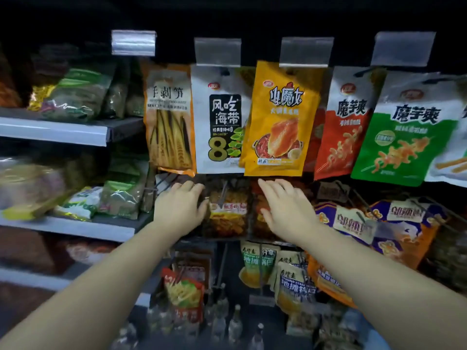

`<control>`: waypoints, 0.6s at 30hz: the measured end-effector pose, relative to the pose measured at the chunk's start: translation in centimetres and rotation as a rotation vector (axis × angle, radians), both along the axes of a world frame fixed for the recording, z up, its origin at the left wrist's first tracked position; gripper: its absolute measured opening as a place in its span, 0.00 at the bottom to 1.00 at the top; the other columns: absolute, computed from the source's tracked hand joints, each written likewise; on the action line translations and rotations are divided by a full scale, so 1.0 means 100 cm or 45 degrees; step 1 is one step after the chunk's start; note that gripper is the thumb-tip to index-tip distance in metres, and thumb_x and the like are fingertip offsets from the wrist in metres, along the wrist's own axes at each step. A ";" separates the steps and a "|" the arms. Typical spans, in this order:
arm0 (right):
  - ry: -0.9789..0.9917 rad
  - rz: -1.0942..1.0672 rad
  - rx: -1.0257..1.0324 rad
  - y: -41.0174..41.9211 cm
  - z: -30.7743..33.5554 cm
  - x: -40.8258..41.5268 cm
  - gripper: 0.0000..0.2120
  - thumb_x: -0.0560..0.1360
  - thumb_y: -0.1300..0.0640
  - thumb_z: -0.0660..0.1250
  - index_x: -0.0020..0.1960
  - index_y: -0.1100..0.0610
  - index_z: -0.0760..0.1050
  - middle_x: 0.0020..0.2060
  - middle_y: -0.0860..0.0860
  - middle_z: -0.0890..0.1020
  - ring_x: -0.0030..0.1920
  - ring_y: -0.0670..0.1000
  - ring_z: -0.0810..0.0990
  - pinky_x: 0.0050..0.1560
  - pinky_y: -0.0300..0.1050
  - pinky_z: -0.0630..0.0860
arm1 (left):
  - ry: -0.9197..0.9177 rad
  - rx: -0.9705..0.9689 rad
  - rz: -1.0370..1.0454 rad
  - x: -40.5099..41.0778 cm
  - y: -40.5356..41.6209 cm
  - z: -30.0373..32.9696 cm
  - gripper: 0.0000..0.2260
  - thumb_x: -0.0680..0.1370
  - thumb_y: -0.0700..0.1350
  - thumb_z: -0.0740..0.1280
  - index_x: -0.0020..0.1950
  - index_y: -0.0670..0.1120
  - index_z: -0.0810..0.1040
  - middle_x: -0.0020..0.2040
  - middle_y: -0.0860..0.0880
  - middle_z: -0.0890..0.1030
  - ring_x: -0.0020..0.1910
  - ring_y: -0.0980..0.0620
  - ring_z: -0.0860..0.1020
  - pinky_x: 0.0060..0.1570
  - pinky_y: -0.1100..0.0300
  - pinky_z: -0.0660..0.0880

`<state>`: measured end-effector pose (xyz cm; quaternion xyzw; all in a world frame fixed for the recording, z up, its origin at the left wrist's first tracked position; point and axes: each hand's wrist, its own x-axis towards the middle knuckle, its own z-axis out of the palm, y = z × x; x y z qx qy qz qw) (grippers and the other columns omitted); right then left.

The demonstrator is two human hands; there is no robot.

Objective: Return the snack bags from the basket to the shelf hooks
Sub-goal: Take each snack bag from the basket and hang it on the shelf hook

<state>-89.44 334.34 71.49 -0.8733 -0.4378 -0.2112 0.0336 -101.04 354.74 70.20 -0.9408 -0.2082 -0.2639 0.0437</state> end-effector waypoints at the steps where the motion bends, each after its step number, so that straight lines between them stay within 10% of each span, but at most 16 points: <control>1: 0.004 0.039 -0.052 0.003 -0.005 -0.006 0.31 0.77 0.49 0.62 0.76 0.57 0.57 0.70 0.54 0.71 0.71 0.57 0.66 0.64 0.54 0.68 | 0.011 -0.009 0.031 -0.011 -0.002 -0.008 0.18 0.78 0.54 0.62 0.64 0.48 0.76 0.57 0.47 0.80 0.57 0.43 0.77 0.46 0.51 0.75; 18: 0.472 0.383 -0.506 0.002 -0.191 -0.064 0.22 0.81 0.49 0.56 0.72 0.55 0.61 0.68 0.53 0.70 0.70 0.57 0.64 0.67 0.54 0.64 | 0.673 -0.492 0.537 -0.137 -0.070 -0.230 0.18 0.80 0.55 0.57 0.67 0.49 0.70 0.66 0.48 0.72 0.67 0.44 0.69 0.57 0.49 0.72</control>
